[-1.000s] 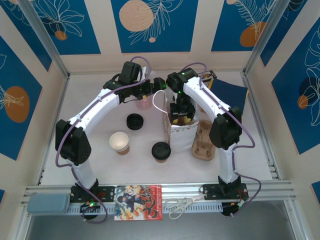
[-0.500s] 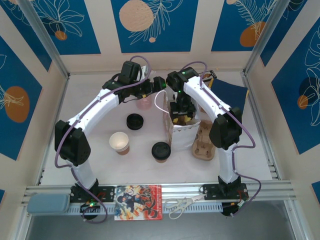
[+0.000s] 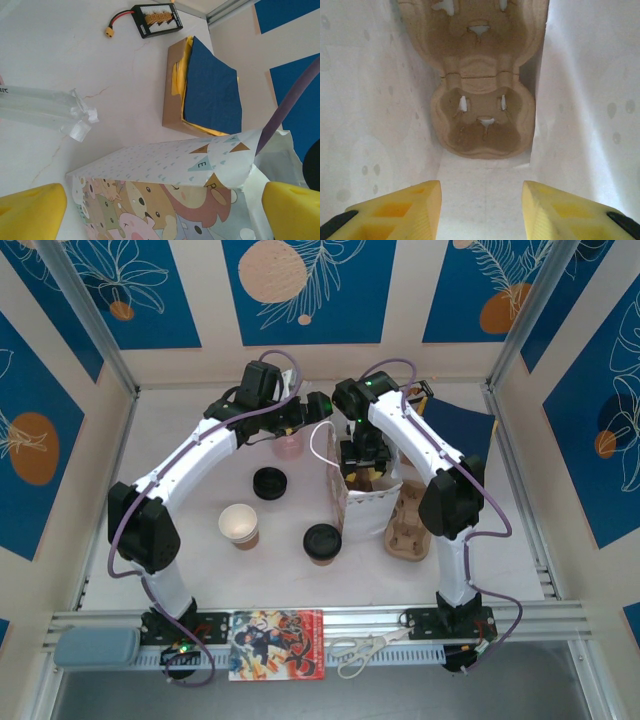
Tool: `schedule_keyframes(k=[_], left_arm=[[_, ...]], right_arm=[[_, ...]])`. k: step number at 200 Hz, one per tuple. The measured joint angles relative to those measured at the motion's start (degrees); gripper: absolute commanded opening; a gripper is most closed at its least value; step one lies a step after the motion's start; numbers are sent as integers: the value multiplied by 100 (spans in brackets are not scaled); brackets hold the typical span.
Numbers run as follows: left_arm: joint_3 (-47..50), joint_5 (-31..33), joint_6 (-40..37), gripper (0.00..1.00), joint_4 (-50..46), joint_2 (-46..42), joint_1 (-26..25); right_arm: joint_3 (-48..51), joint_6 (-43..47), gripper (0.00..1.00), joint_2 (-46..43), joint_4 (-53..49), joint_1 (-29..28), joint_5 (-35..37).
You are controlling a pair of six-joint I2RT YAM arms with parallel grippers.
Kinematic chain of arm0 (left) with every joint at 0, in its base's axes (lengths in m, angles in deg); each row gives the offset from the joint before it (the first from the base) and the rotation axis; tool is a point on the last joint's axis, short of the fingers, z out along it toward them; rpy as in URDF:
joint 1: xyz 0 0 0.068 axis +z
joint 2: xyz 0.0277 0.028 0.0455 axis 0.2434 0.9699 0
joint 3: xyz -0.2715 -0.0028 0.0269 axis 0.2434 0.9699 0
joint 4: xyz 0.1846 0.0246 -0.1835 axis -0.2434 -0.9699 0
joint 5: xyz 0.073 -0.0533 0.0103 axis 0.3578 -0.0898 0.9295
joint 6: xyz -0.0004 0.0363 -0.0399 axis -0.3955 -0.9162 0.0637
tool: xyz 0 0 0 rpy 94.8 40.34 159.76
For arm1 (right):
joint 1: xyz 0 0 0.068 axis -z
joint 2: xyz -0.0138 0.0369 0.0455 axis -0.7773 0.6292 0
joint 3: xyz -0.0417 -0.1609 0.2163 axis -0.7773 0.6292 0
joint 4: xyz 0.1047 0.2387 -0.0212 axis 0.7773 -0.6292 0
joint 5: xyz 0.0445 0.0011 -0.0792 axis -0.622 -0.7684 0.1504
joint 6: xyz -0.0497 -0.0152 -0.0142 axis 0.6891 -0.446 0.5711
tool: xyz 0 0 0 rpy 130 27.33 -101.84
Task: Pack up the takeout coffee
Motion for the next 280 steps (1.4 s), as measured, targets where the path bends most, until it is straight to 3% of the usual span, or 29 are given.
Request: schedule_keyframes(k=[280], left_arm=[[-2,13,-66,100,-9,-31,-177]], right_arm=[[-1285,-223,47,-85,13,-164,916]])
